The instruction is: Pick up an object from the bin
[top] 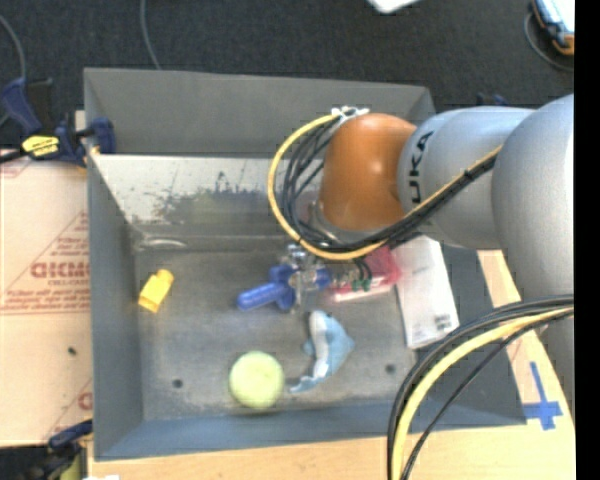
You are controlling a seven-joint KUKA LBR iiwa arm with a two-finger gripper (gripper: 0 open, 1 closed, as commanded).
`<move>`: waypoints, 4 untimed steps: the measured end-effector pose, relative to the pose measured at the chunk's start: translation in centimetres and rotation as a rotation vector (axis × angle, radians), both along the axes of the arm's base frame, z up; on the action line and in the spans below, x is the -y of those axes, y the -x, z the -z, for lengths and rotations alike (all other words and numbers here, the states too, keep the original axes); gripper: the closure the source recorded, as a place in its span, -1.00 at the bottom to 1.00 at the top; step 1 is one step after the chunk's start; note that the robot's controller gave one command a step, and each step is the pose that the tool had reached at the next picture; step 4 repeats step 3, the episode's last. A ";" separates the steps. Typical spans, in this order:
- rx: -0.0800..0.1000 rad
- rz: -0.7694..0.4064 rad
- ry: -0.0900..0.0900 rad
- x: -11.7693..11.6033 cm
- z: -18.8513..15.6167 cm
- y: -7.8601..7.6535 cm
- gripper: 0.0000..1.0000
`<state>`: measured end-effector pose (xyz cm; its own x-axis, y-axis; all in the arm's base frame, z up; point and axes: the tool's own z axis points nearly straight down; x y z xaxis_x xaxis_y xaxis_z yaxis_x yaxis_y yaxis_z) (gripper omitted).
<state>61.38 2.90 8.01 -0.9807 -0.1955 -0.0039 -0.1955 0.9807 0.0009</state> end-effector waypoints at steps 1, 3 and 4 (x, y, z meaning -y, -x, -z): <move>0.004 0.000 0.000 0.0 -1.3 -0.1 1.00; 0.010 0.000 0.000 0.0 -2.6 -0.3 1.00; 0.010 0.000 0.000 0.0 -2.6 -0.3 1.00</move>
Offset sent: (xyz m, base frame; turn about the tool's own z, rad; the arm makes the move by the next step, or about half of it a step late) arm 0.0000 0.0002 0.0003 0.0000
